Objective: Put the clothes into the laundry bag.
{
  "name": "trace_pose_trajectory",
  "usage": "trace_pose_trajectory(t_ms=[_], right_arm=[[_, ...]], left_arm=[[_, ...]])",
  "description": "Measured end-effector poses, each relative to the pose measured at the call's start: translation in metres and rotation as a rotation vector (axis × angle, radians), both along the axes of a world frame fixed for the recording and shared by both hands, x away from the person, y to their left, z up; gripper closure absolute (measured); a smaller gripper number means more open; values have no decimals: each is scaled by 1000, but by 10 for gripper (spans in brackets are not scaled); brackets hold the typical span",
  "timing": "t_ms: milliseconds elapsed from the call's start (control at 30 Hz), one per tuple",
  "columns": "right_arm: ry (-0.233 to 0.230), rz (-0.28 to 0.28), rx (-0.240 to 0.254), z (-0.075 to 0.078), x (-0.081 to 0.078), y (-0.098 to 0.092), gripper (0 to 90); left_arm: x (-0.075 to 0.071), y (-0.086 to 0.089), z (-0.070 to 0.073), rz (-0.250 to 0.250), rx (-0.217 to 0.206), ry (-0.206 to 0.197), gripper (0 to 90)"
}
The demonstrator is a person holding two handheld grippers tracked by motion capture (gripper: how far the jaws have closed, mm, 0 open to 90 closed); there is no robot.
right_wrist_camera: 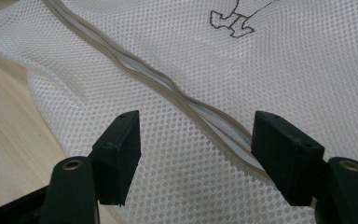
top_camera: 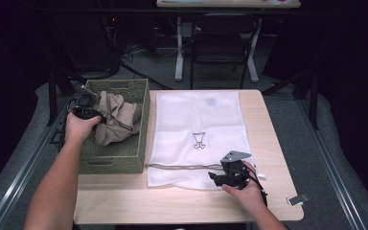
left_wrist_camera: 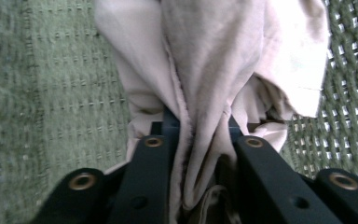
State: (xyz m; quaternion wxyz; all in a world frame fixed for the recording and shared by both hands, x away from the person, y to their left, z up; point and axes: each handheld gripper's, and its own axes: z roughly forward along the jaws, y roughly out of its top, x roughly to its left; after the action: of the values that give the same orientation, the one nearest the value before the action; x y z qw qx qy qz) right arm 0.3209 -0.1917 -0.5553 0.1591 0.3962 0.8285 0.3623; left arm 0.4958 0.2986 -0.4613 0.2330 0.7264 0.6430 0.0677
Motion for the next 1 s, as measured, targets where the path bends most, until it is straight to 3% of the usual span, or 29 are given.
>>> trace_pose_trajectory(t_ms=[300, 400, 533, 633, 767, 1000], right_arm=[[0, 1, -2, 0, 0, 0, 328], [1, -1, -1, 0, 0, 0, 329], [1, 0, 0, 0, 0, 0, 328], [0, 2, -1, 0, 0, 0, 328], [2, 1, -1, 0, 0, 1, 328], [2, 2, -5, -1, 0, 1, 328]], left_arm=[[5, -4, -14, 6, 42, 26, 742], [5, -1, -16, 29, 4, 29, 700], [4, 3, -15, 20, -39, 11, 637], [4, 3, -14, 26, -70, 22, 561], [5, 1, -15, -3, -68, 27, 494], [9, -7, -17, 21, -56, 17, 434]])
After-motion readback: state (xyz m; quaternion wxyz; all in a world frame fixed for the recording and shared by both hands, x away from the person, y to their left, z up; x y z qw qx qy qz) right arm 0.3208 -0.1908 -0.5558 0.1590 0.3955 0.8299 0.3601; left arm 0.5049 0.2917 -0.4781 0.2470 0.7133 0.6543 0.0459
